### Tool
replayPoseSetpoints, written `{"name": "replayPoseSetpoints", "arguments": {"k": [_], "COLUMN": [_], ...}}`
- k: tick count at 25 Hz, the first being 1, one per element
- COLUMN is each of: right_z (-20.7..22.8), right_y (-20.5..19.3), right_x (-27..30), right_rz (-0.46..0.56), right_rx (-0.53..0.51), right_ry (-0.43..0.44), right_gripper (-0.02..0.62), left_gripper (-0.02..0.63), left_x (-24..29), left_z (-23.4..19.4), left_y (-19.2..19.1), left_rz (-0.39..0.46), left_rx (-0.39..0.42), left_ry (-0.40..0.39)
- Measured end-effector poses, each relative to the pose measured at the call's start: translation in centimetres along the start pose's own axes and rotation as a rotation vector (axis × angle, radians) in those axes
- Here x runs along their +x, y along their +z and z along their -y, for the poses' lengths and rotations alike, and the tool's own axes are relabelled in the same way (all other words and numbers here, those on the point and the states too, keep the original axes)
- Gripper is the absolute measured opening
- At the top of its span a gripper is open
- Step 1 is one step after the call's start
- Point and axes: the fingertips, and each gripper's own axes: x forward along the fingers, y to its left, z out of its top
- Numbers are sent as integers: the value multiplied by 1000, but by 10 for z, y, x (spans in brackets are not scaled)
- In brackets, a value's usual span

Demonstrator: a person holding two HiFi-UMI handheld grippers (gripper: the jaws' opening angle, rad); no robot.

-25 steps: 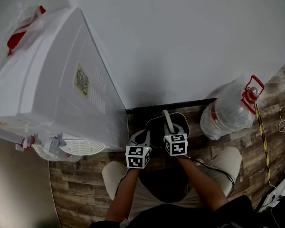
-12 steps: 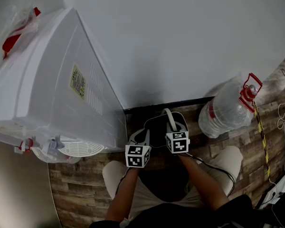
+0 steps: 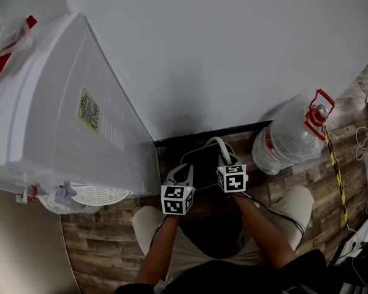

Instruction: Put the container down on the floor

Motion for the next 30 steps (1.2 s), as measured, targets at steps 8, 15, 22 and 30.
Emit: {"name": "replayPoseSetpoints", "arguments": {"k": [8, 15, 22, 30], "right_z": [19, 37, 49, 66], "right_y": [-4, -12, -20, -34], "right_x": [3, 5, 6, 12], "right_rz": [-23, -56, -86, -120], "right_rx": [23, 52, 53, 76], "right_ry": [-24, -40, -35, -47], "right_gripper": [32, 35, 92, 113], "left_gripper": [17, 17, 17, 17], "left_x": [12, 23, 35, 47], "left_z": [17, 30, 43, 51], "left_y": [4, -3, -10, -16], "left_rz": [26, 5, -15, -32], "left_rx": [14, 11, 6, 5], "left_ry": [-51, -76, -106, -122]}}
